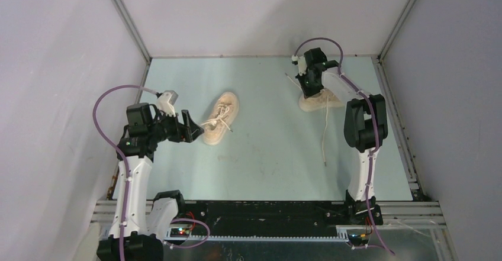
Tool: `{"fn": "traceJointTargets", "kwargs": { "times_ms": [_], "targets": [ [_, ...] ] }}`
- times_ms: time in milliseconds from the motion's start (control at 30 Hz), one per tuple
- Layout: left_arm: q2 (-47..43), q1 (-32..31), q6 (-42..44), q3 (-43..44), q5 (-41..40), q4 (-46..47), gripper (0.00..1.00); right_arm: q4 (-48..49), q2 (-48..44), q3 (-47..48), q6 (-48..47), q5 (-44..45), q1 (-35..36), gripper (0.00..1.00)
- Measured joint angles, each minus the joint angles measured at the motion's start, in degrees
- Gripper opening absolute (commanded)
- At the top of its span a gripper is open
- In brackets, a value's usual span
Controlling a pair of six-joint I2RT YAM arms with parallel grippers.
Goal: Tie the shoes
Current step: Move the shoe to the center of the board.
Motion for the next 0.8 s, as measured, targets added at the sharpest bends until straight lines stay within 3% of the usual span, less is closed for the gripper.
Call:
{"fn": "traceJointTargets", "kwargs": {
  "times_ms": [133,267,533,800],
  "targets": [
    [0.02,0.0,-1.07,0.0,0.63,0.33,0.82,-0.68,-1.16,-1.16,-4.55,-4.09,0.39,0.0],
    [0.2,0.02,-1.99,-0.2,1.33,1.62,0.8,-2.67,-9.42,-10.54,-14.38,-11.8,4.42,0.0],
    [0.66,-0.33,-5.84,-4.09,3.02,6.19,0.76,-9.99,-24.06,-24.13,-26.64,-22.71,25.81,0.0],
    [3.5,-4.68,-7.21,-4.09,2.51,7.45,0.75,-12.52,-30.53,-35.82,-28.81,-20.26,41.16,0.0]
  ]
}}
